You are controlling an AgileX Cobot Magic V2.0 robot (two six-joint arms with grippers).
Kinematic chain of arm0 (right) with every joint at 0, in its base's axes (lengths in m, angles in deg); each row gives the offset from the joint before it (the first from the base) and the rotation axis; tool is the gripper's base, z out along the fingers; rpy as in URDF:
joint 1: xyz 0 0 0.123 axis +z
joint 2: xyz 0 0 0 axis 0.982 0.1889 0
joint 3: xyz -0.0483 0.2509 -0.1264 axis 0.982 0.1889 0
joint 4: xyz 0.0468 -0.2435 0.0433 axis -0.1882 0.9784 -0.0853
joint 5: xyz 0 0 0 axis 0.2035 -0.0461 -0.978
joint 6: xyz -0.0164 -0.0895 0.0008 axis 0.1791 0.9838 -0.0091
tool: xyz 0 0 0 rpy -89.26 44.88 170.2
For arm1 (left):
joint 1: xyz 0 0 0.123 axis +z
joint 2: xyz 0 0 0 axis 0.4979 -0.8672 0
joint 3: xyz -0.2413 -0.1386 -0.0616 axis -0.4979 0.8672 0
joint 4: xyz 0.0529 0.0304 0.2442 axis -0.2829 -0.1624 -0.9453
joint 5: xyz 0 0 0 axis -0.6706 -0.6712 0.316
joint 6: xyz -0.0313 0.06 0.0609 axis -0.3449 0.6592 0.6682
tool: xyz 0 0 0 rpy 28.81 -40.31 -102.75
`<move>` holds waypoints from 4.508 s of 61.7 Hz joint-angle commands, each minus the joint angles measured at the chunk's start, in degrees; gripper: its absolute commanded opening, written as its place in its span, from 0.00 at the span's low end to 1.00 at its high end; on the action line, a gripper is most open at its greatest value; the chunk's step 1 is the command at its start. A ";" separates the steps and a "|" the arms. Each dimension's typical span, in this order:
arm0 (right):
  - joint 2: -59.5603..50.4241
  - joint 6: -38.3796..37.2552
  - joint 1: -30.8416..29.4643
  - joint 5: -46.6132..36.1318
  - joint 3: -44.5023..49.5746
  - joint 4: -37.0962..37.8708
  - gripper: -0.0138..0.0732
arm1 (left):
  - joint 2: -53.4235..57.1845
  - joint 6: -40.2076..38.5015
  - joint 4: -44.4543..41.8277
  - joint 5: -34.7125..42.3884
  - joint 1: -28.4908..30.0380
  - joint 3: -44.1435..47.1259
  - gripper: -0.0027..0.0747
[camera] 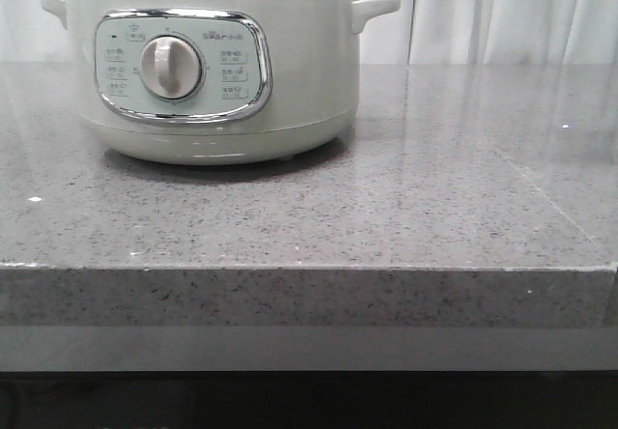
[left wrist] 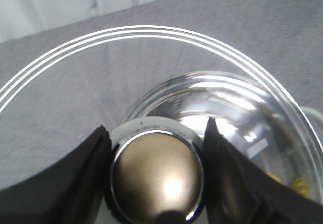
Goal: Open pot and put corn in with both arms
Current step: 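Withdraw the right gripper from the pot, then lower the glass lid back onto the pot with the left gripper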
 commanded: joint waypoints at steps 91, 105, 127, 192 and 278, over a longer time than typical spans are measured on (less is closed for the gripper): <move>-30.86 0.66 -0.33 -18.34 27.71 -0.16 0.02 | -13.11 -2.67 0.49 -1.85 -8.40 -10.93 0.28; -30.86 0.66 -0.33 -18.41 27.71 -0.16 0.02 | -13.11 -2.67 -3.27 -4.20 -8.40 -10.93 0.28; -30.86 0.66 -0.33 -18.47 27.71 -0.16 0.02 | -13.11 -3.11 -3.94 -8.32 -8.40 -10.93 0.28; -30.86 0.66 -0.33 -18.61 27.71 -0.16 0.02 | -11.34 -4.26 0.92 -8.18 -8.40 -10.93 0.38; -30.86 0.66 -0.33 -18.32 27.71 -0.21 0.02 | -10.23 -4.26 -5.45 -8.29 -8.40 -25.02 0.24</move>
